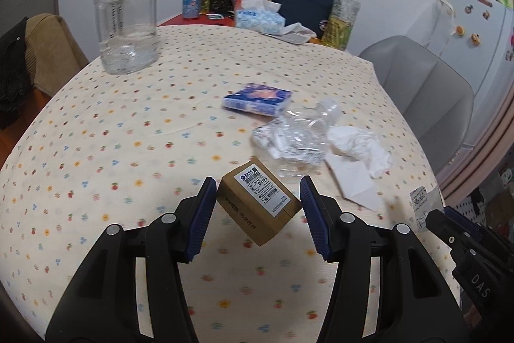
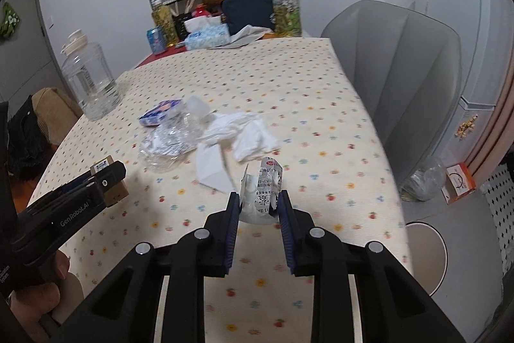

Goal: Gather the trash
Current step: 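Carry the brown box and blister pack over to the white bin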

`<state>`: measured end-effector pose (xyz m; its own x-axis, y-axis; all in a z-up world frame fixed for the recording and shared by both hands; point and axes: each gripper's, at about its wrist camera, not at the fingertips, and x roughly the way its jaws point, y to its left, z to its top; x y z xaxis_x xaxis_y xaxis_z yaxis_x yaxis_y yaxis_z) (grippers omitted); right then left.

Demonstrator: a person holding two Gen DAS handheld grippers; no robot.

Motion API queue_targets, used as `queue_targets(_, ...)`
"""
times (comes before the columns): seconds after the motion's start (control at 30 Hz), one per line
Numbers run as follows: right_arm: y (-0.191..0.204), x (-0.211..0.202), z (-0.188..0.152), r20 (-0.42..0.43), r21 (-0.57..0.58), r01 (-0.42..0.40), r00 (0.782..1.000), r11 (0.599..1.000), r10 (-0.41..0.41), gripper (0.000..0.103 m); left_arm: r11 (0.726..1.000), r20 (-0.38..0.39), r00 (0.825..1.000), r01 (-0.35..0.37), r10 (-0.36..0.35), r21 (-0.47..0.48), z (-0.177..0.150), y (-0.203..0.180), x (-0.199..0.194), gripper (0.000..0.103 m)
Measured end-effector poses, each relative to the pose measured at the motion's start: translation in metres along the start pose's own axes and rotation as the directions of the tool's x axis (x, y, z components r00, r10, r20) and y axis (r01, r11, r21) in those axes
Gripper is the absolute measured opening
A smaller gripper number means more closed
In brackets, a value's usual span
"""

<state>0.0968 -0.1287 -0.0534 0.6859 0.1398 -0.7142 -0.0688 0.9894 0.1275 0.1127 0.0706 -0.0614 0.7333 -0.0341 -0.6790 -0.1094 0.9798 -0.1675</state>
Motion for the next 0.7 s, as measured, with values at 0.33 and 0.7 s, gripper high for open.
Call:
queue_targets(0.33, -0.052, -0.022, 0.003, 0.043, 0.075, 0.067, 0.997, 0.995, -0.07, 0.025, 0.994, -0.004, 0.998, 0.061, -0.061, 0.088, 0.002, -0.061, 0.001, 0.054)
queue_targets(0.7, -0.108, -0.041, -0.002, 0.064, 0.145, 0.162, 0.983, 0.976, -0.173, 0.025, 0.975, -0.016, 0.993, 0.12, -0.119, 0.189, 0.001, -0.127, 0.002, 0.054)
